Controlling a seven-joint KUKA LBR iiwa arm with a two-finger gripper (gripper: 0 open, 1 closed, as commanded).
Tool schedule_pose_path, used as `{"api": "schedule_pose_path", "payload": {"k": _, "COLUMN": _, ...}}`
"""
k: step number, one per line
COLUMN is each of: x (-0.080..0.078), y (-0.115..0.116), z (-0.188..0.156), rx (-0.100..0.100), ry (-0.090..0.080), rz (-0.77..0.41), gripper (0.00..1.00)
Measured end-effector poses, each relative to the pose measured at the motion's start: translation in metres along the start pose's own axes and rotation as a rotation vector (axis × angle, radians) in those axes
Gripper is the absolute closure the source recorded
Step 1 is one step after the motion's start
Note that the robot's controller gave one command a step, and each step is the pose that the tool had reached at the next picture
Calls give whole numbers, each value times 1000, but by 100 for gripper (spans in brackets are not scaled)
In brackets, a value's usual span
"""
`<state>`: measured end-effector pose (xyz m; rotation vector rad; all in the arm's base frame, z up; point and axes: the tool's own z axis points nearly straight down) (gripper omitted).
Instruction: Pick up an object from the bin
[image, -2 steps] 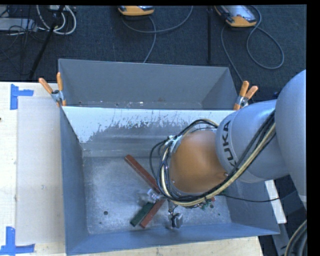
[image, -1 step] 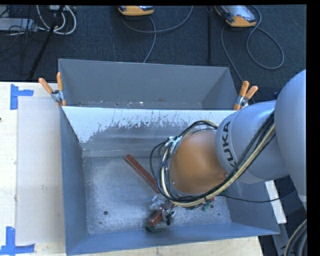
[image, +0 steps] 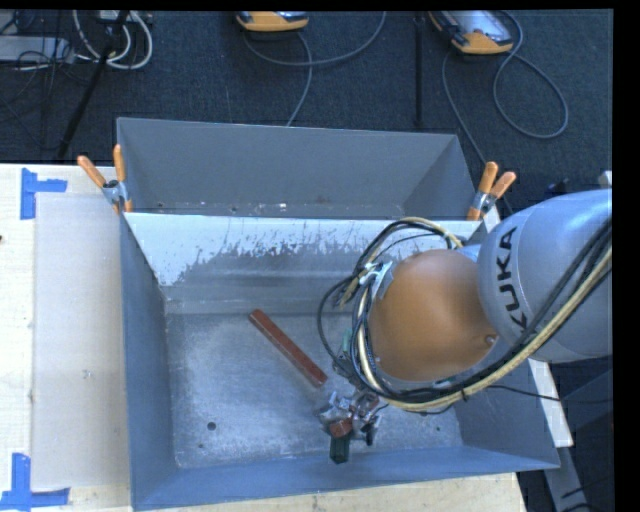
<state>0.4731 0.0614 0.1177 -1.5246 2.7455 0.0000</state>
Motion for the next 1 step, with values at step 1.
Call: {"api": "schedule_pose_path", "payload": {"k": 1, "x": 3, "y": -4, "z": -115, "rx": 5, "ry": -4, "rz": 39, "gripper": 100}}
